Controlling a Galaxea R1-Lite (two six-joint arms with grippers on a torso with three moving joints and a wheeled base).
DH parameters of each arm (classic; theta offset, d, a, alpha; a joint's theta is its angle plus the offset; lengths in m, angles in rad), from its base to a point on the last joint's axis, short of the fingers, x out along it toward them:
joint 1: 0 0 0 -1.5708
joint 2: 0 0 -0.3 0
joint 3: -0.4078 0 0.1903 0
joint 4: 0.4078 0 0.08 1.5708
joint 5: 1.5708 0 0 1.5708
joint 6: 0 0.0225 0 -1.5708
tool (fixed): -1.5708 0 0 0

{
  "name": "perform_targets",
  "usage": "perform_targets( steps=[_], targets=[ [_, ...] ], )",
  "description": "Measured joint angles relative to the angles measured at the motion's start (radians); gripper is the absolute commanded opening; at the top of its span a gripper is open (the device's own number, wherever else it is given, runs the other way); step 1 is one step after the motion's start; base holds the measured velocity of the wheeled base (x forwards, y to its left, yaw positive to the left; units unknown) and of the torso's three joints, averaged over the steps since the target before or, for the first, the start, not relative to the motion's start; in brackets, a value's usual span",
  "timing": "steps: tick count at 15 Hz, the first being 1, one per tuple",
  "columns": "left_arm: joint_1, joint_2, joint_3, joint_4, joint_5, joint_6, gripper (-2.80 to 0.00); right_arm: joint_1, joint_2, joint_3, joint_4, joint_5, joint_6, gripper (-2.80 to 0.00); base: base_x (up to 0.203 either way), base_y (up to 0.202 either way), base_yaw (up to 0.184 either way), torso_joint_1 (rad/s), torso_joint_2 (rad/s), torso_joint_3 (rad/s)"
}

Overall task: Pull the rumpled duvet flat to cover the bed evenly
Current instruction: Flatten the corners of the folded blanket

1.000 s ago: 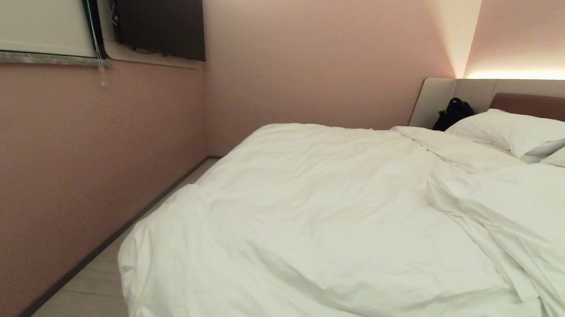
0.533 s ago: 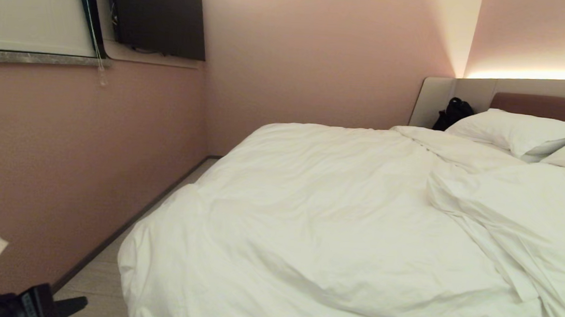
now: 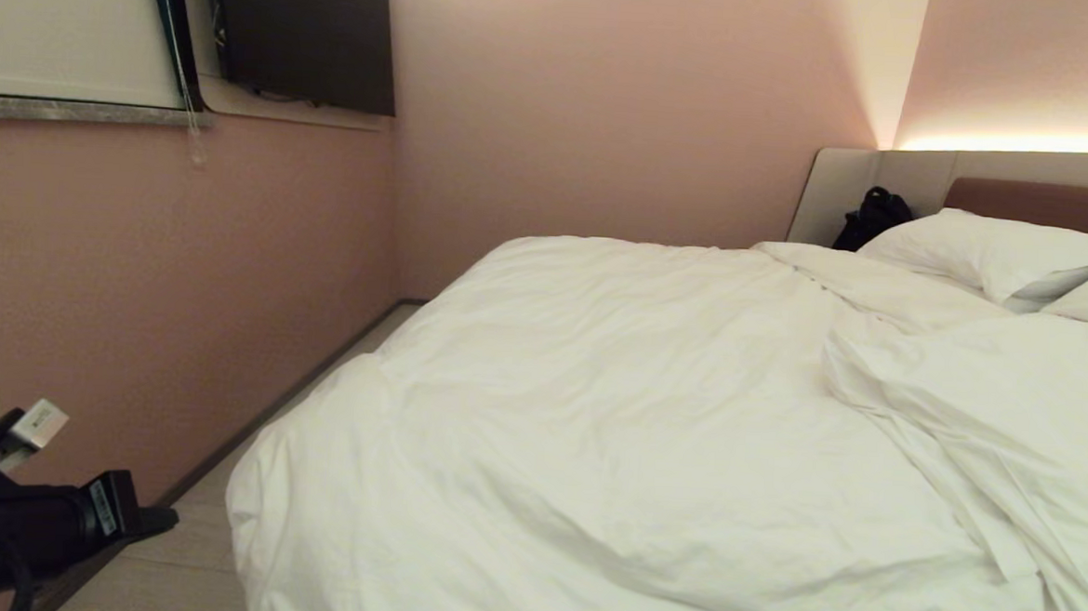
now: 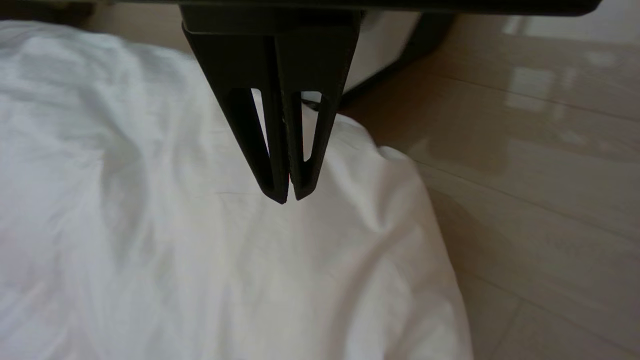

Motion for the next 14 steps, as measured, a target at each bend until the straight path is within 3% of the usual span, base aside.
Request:
perform_targets(
  steps=[6,11,12,14],
  targets=[
    [0.303,0.163,-0.034,-0.004,-0.185,0.455,-2.8,0.0,0.0,0.0,0.0,0.0,0.0,-2.8,0.0,0.0,0.0,0.0,0.0,0.0],
    [0.452,0.417,-0.114,-0.018,-0.29,0.855,-2.8,0.0,0.0,0.0,0.0,0.0,0.0,-2.8,0.0,0.0,0.0,0.0,0.0,0.0],
    [0.462,0.457,-0.142,-0.027,-0.293,0.911,-2.8,0.0,0.0,0.0,0.0,0.0,0.0,-2.8,0.0,0.0,0.0,0.0,0.0,0.0],
    [0.465,0.515,-0.182,-0.029,-0.29,0.95,-2.8,0.0,0.0,0.0,0.0,0.0,0.0,-2.8,0.0,0.0,0.0,0.0,0.0,0.0]
  ],
)
